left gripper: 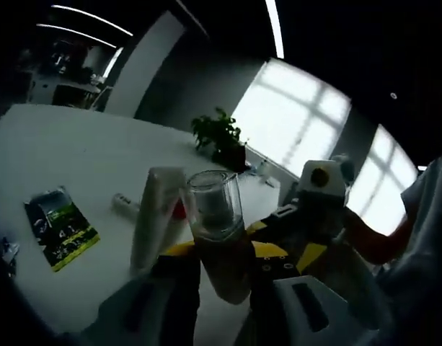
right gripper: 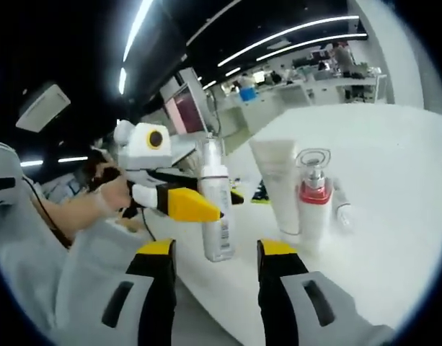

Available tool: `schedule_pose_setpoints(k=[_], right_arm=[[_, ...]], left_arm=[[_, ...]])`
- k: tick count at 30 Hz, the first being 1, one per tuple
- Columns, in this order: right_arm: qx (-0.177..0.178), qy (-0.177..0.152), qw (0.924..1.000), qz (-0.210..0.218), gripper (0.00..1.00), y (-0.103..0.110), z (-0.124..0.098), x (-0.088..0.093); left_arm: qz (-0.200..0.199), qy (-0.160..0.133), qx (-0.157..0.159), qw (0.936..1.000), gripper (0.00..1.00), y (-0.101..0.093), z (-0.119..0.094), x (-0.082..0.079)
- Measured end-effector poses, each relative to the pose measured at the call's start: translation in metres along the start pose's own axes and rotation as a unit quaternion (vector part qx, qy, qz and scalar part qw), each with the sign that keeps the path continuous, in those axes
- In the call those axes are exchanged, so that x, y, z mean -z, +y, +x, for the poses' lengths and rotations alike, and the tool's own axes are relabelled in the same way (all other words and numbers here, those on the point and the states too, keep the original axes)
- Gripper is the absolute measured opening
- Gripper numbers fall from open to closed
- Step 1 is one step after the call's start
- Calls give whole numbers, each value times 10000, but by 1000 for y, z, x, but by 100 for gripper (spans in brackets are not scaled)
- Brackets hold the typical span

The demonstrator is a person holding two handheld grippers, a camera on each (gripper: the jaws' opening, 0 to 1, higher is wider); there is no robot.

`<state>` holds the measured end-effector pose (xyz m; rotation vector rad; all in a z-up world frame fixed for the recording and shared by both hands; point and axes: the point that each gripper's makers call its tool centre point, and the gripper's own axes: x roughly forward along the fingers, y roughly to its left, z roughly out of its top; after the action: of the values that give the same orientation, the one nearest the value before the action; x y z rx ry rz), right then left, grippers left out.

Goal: Arrange the skincare products in the storage area until every visible bottle or jar stands upright without overlapping.

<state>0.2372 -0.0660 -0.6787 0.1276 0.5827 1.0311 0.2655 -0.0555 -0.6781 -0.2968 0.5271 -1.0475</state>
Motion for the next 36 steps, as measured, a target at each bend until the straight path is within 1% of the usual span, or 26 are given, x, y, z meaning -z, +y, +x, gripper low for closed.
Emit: schedule_pose_setpoints(k=[1, 5, 7, 12, 13, 14, 15, 17, 18, 21, 23, 27, 29, 31, 32, 36], right_arm=[[-26, -8, 10000, -13, 43, 1, 0, -1], [-43, -13, 10000, -30, 41, -1, 0, -4], [-26, -25, 10000, -25, 39, -3, 1, -6], [28, -70, 10000, 8, 37, -8, 4, -12], [25, -49, 10000, -7, 37, -8, 4, -12], [67, -83, 9999, -13, 36, -9, 5, -14], [75, -103, 9999, -19, 36, -9, 5, -16], [108, -155, 9998, -7, 34, -10, 6, -20], [165, -208, 9996, -20, 34, -11, 7, -24], [302, -306, 9990, -82, 32, -12, 10, -31], [358, -368, 9986, -124, 33, -11, 14, -36], [506, -257, 9981, -224, 34, -11, 23, -33], [528, -294, 9980, -205, 32, -9, 25, -34], [645, -290, 9971, -270, 32, -11, 27, -35], [720, -236, 9966, -337, 32, -13, 28, -35], [775, -216, 9963, -312, 30, -12, 32, -34]], left_arm=[[105, 66, -47, 9999, 20, 1, 1, 3], [245, 196, -94, 9995, 20, 4, 3, 8], [332, 258, -108, 9991, 20, 4, 5, 10], [726, 488, -157, 9960, 20, 2, 8, 19], [822, 548, -214, 9949, 20, 3, 9, 21], [932, 533, -275, 9938, 20, 5, 9, 20], [1092, 495, -399, 9920, 20, 8, 10, 18], [1176, 544, -401, 9908, 20, 7, 11, 19], [1262, 533, -454, 9895, 20, 8, 11, 18], [1382, 627, -534, 9870, 20, 10, 11, 21], [1577, 704, -591, 9832, 20, 11, 13, 25], [1665, 735, -637, 9812, 20, 10, 13, 25], [1698, 741, -709, 9801, 20, 12, 13, 25], [1758, 758, -765, 9785, 20, 14, 13, 26], [1801, 772, -790, 9774, 20, 14, 13, 26], [1961, 852, -897, 9728, 20, 16, 13, 28]])
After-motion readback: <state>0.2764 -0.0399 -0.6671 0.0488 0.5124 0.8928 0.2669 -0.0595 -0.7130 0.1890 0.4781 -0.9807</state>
